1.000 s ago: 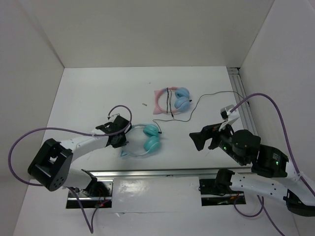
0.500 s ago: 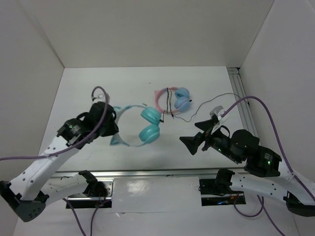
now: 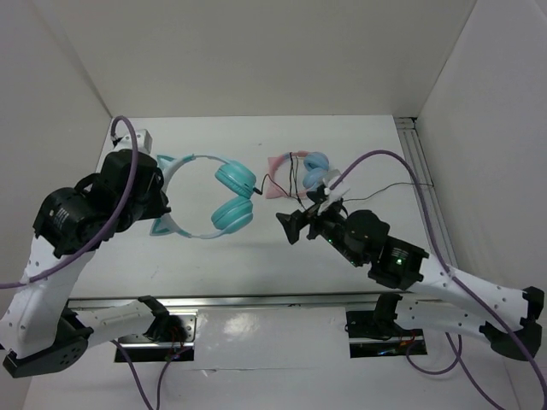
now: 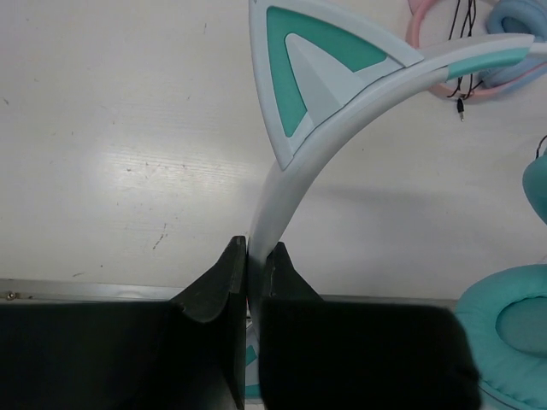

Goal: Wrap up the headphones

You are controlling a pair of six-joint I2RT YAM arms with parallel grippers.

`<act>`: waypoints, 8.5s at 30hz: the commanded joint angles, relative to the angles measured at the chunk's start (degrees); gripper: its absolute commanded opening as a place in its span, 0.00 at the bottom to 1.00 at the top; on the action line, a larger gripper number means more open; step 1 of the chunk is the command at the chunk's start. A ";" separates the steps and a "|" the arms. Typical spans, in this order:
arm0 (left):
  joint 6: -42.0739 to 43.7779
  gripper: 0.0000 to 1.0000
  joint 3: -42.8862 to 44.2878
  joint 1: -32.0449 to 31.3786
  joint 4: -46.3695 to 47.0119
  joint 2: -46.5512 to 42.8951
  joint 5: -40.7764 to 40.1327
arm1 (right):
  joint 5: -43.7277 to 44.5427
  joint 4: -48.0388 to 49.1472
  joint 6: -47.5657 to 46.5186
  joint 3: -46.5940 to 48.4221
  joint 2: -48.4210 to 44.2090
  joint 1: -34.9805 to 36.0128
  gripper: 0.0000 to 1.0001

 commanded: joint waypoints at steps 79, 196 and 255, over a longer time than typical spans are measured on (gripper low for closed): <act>13.70 0.00 -22.05 -21.91 39.96 -12.52 15.58 | -45.88 31.41 3.78 -18.59 14.28 -18.93 0.09; -5.38 0.00 -2.36 -25.60 8.67 3.29 -2.28 | -61.72 75.22 18.74 -6.12 73.17 -25.78 0.33; -18.57 0.00 -5.89 -5.75 11.83 5.65 -13.53 | -35.30 59.25 21.64 -20.10 58.28 -13.14 0.00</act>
